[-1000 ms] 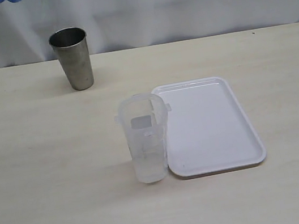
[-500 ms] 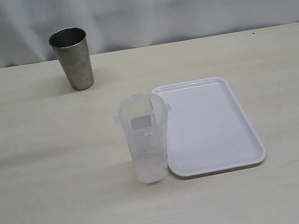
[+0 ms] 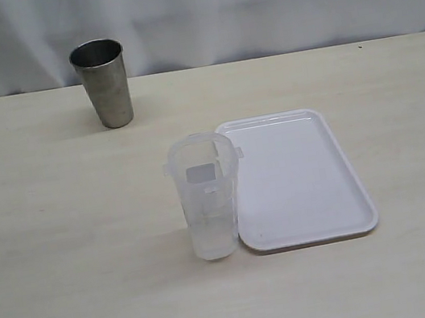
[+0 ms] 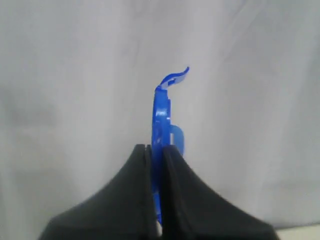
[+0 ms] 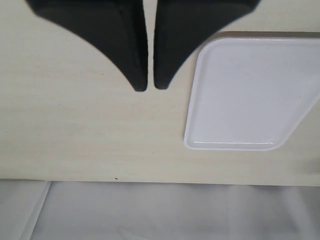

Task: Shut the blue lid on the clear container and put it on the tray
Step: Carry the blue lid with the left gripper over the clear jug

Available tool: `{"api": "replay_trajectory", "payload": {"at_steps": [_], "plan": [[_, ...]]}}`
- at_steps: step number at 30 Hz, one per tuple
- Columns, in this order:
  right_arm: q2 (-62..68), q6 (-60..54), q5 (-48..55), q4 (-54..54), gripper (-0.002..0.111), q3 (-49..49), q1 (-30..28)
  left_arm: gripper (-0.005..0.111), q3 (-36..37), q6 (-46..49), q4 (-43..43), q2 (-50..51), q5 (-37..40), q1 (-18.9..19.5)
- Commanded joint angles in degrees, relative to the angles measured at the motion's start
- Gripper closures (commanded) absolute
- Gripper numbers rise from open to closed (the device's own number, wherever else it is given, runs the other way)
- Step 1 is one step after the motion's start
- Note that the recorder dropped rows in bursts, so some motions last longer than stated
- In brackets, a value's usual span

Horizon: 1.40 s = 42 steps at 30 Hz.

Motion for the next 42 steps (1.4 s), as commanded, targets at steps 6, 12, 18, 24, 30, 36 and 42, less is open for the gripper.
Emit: {"api": "replay_trajectory", "payload": {"at_steps": [6,12,18,24,30,36,42], "plan": [[-0.2,-0.3,-0.3,-0.4,0.104,0.1,-0.3,0.107,12.3,-29.0,54.2,-4.2,-29.2,2.7],[-0.2,-0.3,-0.3,-0.4,0.104,0.1,-0.3,0.107,2.2,-39.1,77.1,4.5,-22.7,-0.9],[-0.2,-0.3,-0.3,-0.4,0.104,0.1,-0.3,0.107,0.7,-27.5,76.7,6.6,-14.8,-4.9],[-0.2,-0.3,-0.3,-0.4,0.104,0.1,-0.3,0.107,0.6,-13.4,75.1,7.7,-2.4,-11.7],[-0.2,-0.3,-0.3,-0.4,0.104,0.1,-0.3,0.107,-1.0,-10.8,74.0,8.1,-0.9,-16.2],[-0.2,-0.3,-0.3,-0.4,0.104,0.1,-0.3,0.107,-1.1,-8.0,74.2,8.1,4.4,-20.4],[-0.2,-0.3,-0.3,-0.4,0.104,0.1,-0.3,0.107,-1.1,-8.0,75.5,8.1,13.8,-26.0]]}}
